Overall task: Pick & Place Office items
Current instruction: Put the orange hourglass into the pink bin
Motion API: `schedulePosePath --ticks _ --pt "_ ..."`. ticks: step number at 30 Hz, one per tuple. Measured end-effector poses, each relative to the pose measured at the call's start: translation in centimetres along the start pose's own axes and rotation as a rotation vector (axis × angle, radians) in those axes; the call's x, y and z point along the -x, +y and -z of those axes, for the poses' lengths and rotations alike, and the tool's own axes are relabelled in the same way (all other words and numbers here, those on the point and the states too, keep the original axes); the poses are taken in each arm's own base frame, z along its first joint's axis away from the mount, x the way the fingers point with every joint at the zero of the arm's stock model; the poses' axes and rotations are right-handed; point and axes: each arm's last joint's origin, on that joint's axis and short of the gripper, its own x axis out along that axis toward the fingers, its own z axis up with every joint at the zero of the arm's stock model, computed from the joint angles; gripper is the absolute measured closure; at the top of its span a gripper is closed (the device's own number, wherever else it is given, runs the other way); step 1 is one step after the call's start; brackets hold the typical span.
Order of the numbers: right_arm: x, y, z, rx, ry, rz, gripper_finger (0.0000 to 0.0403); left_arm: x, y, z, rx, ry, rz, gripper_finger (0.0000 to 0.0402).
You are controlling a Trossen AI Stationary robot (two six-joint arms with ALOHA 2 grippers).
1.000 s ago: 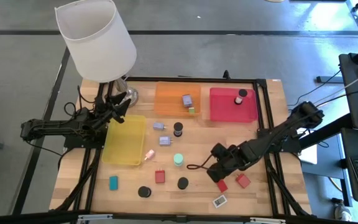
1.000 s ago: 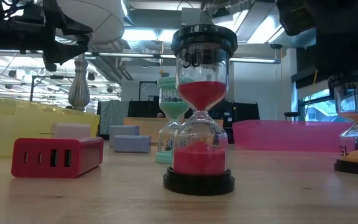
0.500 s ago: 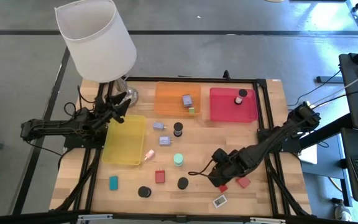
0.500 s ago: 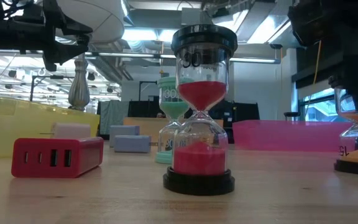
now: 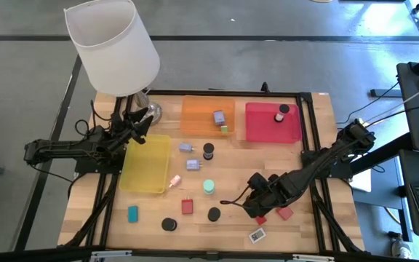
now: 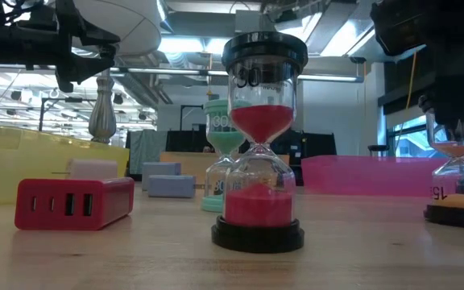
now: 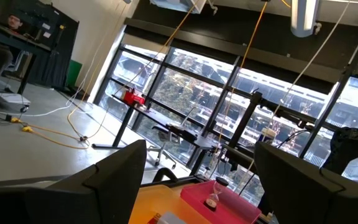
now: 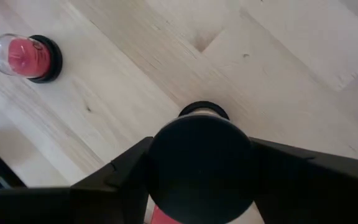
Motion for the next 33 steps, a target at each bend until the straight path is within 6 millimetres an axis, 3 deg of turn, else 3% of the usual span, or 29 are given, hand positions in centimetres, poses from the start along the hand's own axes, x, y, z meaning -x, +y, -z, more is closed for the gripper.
schedulePosePath --ticks 5,13,21,26,33 --pt "0.4 -0.3 -0.1 0.003 -0.014 0.013 0.0182 0.0 0.0 0.0 0.0 0.0 0.0 0.0107" --pt "3.8 -2.5 -1.6 -0.022 -0.097 0.052 0.0193 0.0 0.0 0.0 0.0 0.0 0.0 0.0107" --pt "8.6 -7.3 -4.7 -0.017 -0.15 0.11 0.0176 0.0 0.0 0.0 0.0 0.0 0.0 0.0107" --pt "11.4 -10.8 -6.9 -0.075 -0.253 0.127 0.0194 0.0 0.0 0.0 0.0 0.0 0.0 0.0107" --pt "13.0 -15.6 -9.0 -0.213 -0.268 0.293 0.0179 0.0 0.0 0.0 0.0 0.0 0.0 0.0107"
